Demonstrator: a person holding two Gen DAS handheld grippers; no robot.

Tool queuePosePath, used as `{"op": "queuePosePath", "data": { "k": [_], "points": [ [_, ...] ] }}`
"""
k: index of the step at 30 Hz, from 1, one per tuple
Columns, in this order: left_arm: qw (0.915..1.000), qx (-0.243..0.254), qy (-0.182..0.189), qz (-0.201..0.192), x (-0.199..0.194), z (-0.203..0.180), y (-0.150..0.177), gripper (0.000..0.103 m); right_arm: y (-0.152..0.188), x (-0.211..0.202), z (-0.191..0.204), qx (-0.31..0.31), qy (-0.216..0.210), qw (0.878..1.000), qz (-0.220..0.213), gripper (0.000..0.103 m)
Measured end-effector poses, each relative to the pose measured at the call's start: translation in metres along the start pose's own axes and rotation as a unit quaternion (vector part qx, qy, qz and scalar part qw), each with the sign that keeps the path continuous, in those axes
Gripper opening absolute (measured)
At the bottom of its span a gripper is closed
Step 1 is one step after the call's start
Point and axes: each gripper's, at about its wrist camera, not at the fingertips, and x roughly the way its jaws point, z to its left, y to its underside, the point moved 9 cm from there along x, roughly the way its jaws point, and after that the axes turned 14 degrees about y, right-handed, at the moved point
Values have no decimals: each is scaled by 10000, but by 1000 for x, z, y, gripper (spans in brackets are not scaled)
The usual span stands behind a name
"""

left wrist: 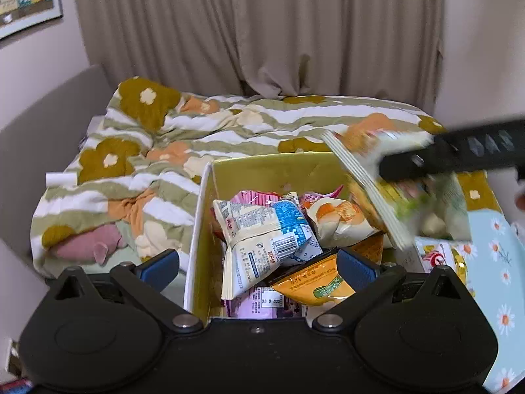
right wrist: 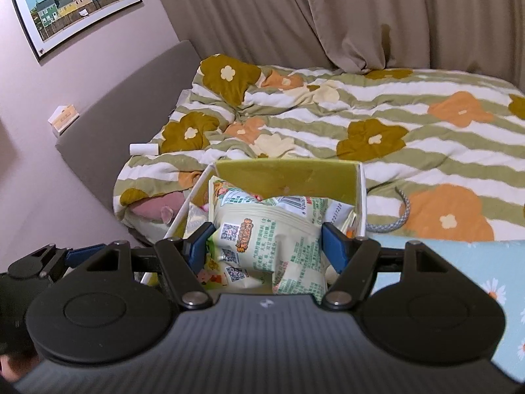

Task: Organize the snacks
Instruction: 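Drop the orange chip bag with the left gripper while the right drops the green-white bag into the box, then move both grippers back over the last snack bags on the mat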

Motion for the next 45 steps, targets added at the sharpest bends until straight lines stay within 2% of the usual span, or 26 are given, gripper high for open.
{"op": "queuePosePath", "data": {
  "k": [5, 11, 13, 14, 15, 18, 25, 34, 39, 45],
  "points": [
    [9996, -85, 277, -3, 6, 5, -6, 103, -20, 16, 17, -126, 106, 9999, -42, 85],
    [9994, -226, 277, 35, 17, 19, -12, 103, -35, 52, 29, -189, 127, 9997, 96, 87],
    [9991, -304, 290, 83, 22, 26, -12, 103, -38, 65, 33, -165, 112, 9997, 123, 91],
    [9990, -330, 294, 110, 25, 28, -11, 103, -39, 70, 33, -141, 128, 9997, 122, 100],
    [9988, -355, 293, 137, 27, 30, -10, 103, -40, 74, 33, -85, 142, 9998, 97, 103],
    [9984, -413, 315, 202, 30, 33, -5, 103, -38, 75, 30, 20, 110, 9999, -59, 103],
    [9976, -461, 435, 282, 34, 31, 1, 103, -17, 67, 17, -205, 467, 9984, -250, 103],
    [9982, -381, 452, 137, 19, 19, -11, 103, -21, 33, 2, -2, 449, 9981, -412, 103],
    [9988, -322, 372, -30, 4, -2, -18, 103, -26, 4, -17, 61, 380, 9975, -586, 103],
    [9990, -330, 262, -176, -4, -41, -23, 103, -25, -27, -58, 61, 364, 9970, -684, 103]
  ]
}}
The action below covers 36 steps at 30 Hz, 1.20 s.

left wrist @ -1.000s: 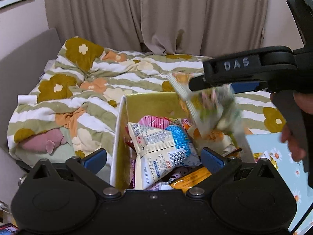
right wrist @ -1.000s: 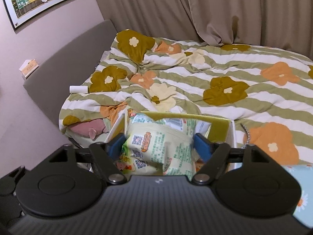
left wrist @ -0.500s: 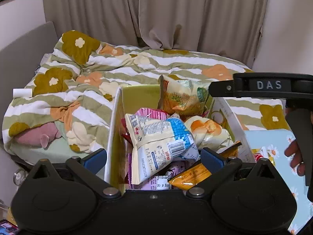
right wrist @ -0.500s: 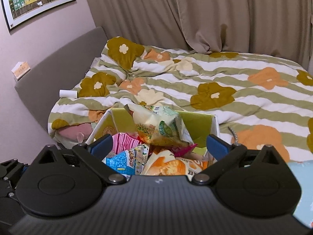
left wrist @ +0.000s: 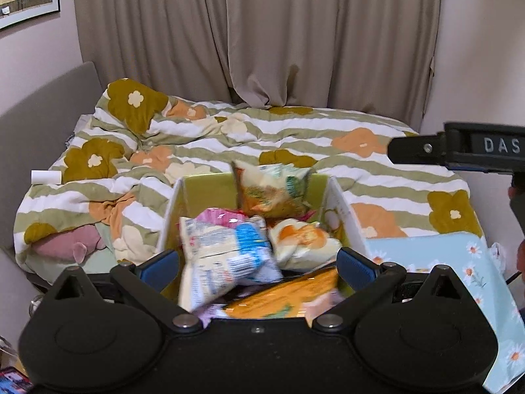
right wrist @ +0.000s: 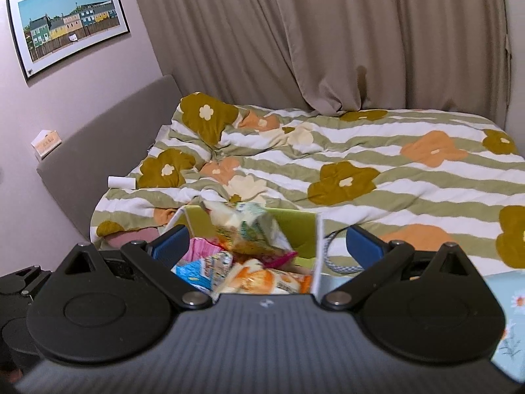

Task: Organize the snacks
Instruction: 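Move both grippers back over the last snack bags on the mat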

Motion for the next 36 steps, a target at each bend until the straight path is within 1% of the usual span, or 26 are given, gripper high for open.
{"op": "queuePosePath", "data": {
  "k": [3, 10, 17, 22, 25, 28, 30, 36],
  "points": [
    [10000, -21, 4, -57, 1, -26, 0, 103, 2, -9, -27, -65, 31, 10000, 8, 103],
    [9999, -102, -12, -60, 15, -91, 7, 103, 17, -18, -99, -179, 63, 9995, 240, 103],
    [9997, -158, -135, 86, 45, -150, 30, 103, 44, -11, -167, -86, -28, 9983, 573, 103],
    [9995, -18, -258, 190, 68, -184, 47, 103, 66, -1, -201, -128, -27, 9964, 842, 103],
    [9985, 253, -392, 291, 84, -198, 57, 103, 78, 6, -215, -82, -51, 9948, 1017, 103],
    [9964, 497, -543, 410, 103, -204, 65, 100, 90, 19, -223, -5, -71, 9927, 1203, 103],
    [9954, 550, -598, 515, 117, -203, 70, 95, 99, 30, -225, 35, -92, 9910, 1336, 103],
    [9898, 699, -840, 909, 158, -189, 86, 90, 124, 61, -219, 117, -161, 9857, 1673, 103]
  ]
}}
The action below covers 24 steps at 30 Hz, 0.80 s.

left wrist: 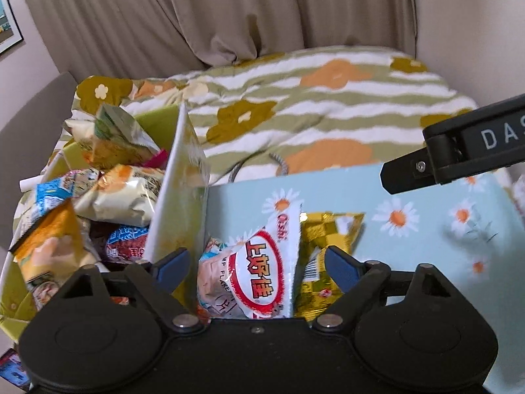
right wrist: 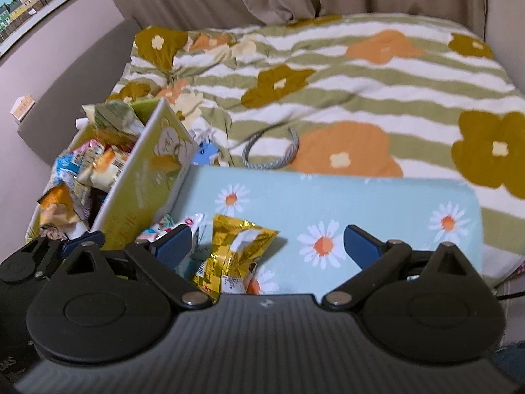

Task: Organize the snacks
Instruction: 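Move both grippers back over the last snack bags on the mat, then grasp the red-white Orion bag with the left gripper while the right grasps the gold bag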

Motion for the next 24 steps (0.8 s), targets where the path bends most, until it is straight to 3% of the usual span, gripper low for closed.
{"op": "queuePosePath", "data": {
  "k": [9, 14, 18, 24],
  "points": [
    [9987, 124, -277, 404, 37, 11, 8, 80, 15, 45, 16, 85, -125, 9987, 493, 103],
    [9976, 368, -429, 408, 43, 12, 9, 74, 21, 61, 27, 132, -205, 9971, 717, 101],
    [9977, 428, -280, 449, 44, 11, 9, 62, 26, 71, 35, 122, -247, 9960, 852, 93],
    [9986, 311, -98, 413, 39, 12, 11, 56, 30, 80, 43, 147, -272, 9949, 963, 92]
  ]
}}
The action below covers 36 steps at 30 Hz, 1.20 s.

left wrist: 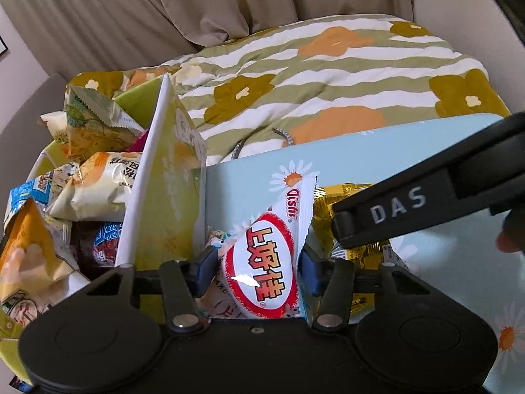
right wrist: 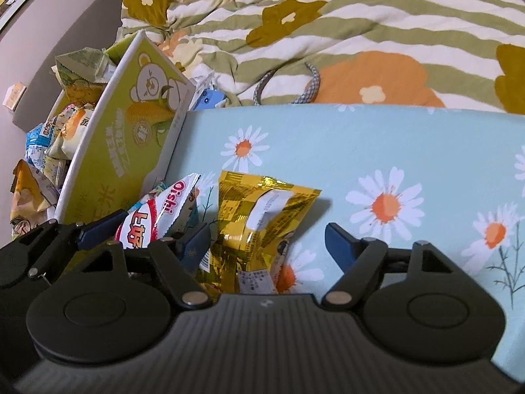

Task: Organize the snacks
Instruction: 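Grasp the red-white Orion bag with the left gripper while the right grasps the gold bag, then lift both bags and carry them over the cardboard box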

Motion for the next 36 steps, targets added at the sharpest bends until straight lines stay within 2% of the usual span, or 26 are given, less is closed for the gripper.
{"op": "queuePosePath", "data": {
  "k": [10, 14, 20, 26, 36],
  "points": [
    [9998, -48, 181, -80, -9, -1, 2, 54, 0, 23, 16, -3, 85, 9999, 118, 85],
    [9997, -15, 212, -79, -10, 0, 4, 53, 0, 28, 20, -10, 121, 9998, 133, 73],
    [9996, -34, 241, -109, -11, 2, 4, 53, -1, 28, 20, -12, 162, 9998, 130, 66],
    [9995, -87, 246, -179, -17, 2, 2, 53, 0, 19, 12, 95, 152, 9998, 56, 60],
    [9984, -207, 287, -441, -42, -1, -5, 53, -5, -19, -3, 187, 165, 9993, -284, 55]
  ]
}}
